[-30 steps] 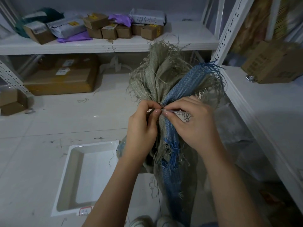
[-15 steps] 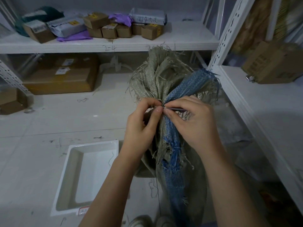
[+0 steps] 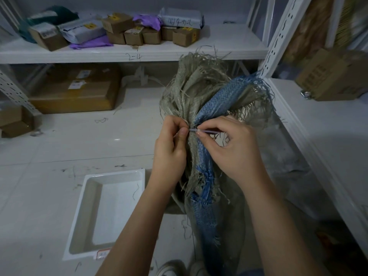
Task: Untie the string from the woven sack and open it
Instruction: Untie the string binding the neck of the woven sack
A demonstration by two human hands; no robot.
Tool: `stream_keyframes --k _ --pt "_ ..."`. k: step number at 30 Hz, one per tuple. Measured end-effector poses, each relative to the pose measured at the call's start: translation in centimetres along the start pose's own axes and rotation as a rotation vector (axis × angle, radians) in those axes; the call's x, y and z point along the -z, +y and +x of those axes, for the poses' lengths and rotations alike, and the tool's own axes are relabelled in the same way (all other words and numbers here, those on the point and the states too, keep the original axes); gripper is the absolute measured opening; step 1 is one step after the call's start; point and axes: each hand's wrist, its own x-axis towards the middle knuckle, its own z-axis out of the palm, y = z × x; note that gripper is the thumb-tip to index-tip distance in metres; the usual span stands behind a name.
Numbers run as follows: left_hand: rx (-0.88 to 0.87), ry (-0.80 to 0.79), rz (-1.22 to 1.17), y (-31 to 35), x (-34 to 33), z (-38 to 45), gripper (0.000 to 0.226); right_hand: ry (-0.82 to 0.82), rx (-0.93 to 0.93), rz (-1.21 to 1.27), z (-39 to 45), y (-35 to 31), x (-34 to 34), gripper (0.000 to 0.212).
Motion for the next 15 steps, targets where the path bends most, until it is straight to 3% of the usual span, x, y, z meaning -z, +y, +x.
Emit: stream_keyframes --k 7,15 --pt "0.005 -0.058 -0.197 0.51 0.35 0.16 0.016 0.047 -0.12 0.104 -0.09 0.21 0.36 0.009" --pt "0.024 -0.088 -0.051 0.25 -0.09 0.21 0.024 -0.011 -0.065 -0.021 -0.16 0.19 0.28 0.008"
